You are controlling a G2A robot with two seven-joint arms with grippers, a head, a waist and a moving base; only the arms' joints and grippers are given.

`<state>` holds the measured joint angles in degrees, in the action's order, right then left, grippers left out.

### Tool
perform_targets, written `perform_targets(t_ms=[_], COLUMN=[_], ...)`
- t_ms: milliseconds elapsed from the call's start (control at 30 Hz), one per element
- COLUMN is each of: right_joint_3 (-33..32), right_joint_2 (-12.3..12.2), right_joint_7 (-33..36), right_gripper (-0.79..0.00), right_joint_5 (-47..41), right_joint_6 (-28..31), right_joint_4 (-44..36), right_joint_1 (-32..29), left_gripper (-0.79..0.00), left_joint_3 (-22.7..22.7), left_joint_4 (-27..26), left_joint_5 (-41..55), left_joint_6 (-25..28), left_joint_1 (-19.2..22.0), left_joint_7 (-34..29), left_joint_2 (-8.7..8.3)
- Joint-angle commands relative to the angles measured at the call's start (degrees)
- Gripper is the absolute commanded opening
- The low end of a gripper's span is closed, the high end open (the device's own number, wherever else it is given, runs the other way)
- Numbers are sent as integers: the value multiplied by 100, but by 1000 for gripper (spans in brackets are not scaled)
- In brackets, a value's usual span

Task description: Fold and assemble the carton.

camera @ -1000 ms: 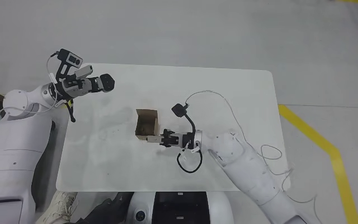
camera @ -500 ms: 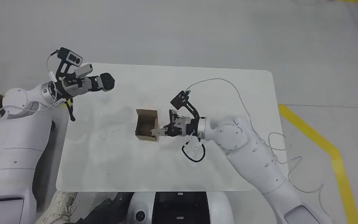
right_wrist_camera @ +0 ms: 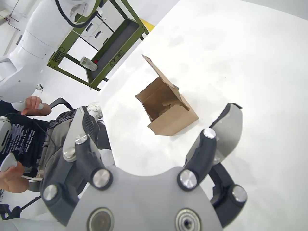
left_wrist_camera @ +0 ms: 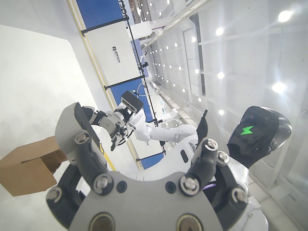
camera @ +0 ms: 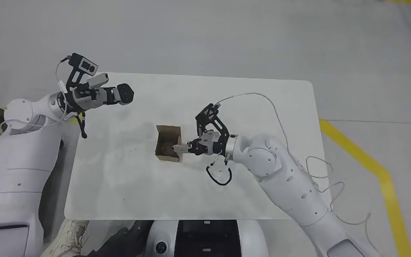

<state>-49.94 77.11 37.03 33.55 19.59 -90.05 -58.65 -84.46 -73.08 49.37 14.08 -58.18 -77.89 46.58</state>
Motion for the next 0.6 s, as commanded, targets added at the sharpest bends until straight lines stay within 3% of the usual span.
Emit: perform_targets(t_ms=[0,267,433,567], right_joint_3=[-10,393,769,999], right_joint_2=[-4,99,245,373], right_joint_7=[-100,-1210,-1172,-969], right_gripper=[0,0,0,0], right_joint_5=[312,1970,1693,1342], right_joint_6=[71,543,1286,1536], right_joint_4=[88,850,1421,1834], right_joint_1=[94,679,1090,1379], left_gripper=[0,0,0,0], left_joint_3=[52,109,83,58], left_joint_4=[22,252,335,355], left_joint_5=[2,40,31,29], left_joint_6=[-74,-229,-262,-276], left_joint_1=[47,198,209,186], left_joint_7=[-50,-221,-252,-246], left_joint_2=[12,42,49,55])
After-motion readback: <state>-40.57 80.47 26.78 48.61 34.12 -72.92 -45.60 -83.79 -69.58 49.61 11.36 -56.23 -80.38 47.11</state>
